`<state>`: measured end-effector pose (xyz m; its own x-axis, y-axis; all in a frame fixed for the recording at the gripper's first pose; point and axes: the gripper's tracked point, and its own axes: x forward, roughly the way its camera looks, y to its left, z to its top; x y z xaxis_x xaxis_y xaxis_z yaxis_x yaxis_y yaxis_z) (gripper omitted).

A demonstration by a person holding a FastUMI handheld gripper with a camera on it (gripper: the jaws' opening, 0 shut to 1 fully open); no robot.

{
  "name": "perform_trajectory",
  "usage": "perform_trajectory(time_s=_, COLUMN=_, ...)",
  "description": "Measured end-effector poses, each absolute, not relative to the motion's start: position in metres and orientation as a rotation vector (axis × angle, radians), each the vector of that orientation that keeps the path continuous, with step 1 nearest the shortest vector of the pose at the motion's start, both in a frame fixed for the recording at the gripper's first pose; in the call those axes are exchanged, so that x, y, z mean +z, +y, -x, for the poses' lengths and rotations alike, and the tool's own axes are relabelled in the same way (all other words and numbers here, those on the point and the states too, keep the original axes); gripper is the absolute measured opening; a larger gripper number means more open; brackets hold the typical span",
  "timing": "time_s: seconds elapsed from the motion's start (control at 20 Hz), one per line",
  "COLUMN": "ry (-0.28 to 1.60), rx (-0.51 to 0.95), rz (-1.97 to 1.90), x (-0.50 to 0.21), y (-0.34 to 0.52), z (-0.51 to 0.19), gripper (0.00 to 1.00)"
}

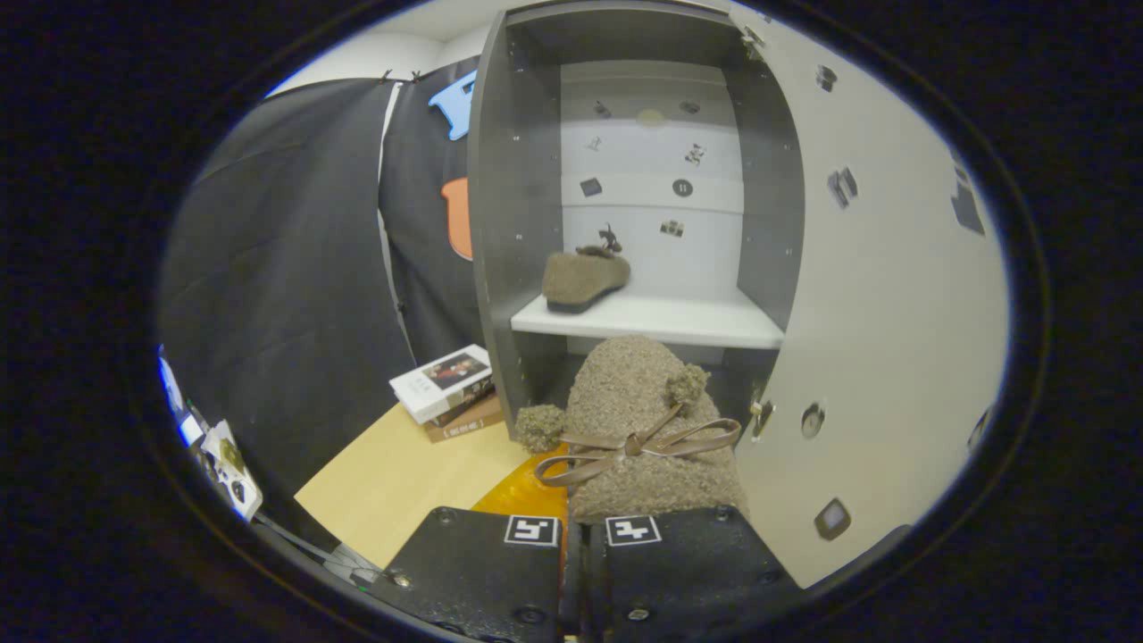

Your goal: Open the shoe cabinet door, grab the shoes and put them into the shoe cabinet, then close the shoe cabinet door.

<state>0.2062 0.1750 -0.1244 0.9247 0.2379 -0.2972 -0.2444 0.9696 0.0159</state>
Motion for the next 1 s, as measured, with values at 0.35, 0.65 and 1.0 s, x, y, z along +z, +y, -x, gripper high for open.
perform_trajectory(time_s=0.35, ry=0.194, rx=0.189, rz=0.009, x=-0.038, y=0.176, z=-0.301, gripper=0.07)
perform_trajectory(time_s=0.65, ry=0.19, rx=0.151, rz=-0.018, x=-0.013, y=0.18, z=-0.399, gripper=0.07)
perform_trajectory(time_s=1.0, ry=0.254, rx=0.097, rz=-0.054, x=-0.026, y=0.165, z=-0.498, gripper=0.07)
